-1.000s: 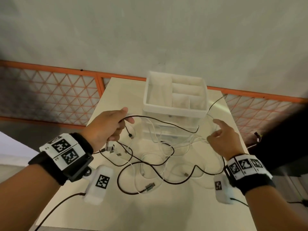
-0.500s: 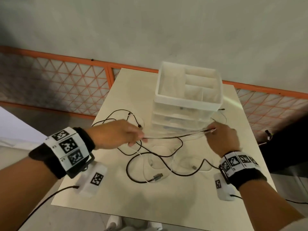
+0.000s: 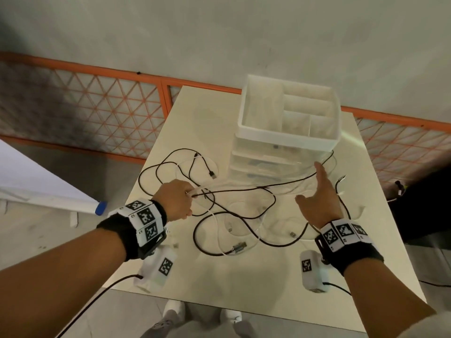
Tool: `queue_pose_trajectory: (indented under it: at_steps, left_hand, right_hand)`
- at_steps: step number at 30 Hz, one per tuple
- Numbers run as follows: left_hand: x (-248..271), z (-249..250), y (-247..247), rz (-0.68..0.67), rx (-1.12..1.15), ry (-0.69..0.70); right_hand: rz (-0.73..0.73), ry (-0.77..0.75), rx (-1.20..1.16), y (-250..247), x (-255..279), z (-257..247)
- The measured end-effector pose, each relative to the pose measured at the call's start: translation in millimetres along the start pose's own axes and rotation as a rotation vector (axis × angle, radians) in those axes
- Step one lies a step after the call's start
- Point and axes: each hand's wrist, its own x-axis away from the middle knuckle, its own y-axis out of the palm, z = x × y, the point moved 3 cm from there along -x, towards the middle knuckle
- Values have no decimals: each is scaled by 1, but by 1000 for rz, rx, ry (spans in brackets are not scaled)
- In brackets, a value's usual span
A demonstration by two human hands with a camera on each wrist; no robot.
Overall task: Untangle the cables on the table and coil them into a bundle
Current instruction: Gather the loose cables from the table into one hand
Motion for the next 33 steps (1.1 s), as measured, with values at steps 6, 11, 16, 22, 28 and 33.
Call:
queue_pose_trajectory:
  at_steps: [6, 11, 16, 22, 28, 33]
  left_hand:
    - [-4, 2, 9, 15, 233, -134]
    - [-7, 7, 6, -10, 226, -97]
    - [-4, 7, -2, -15, 185, -47]
    - [-4, 14, -13, 41, 239, 65]
    - [-6, 27, -8, -32, 266, 113]
    - [-6, 28, -5, -32, 223, 167]
  right_hand:
    - [26, -200, 86, 43, 32, -20]
    - [-619, -451, 445, 123, 82, -31]
    - [-630, -512, 884, 148, 88, -33]
    - [-431, -397, 615, 97, 51, -64]
    - [-659, -541, 1008, 121, 84, -38]
    - [-509, -532, 888, 106, 80, -33]
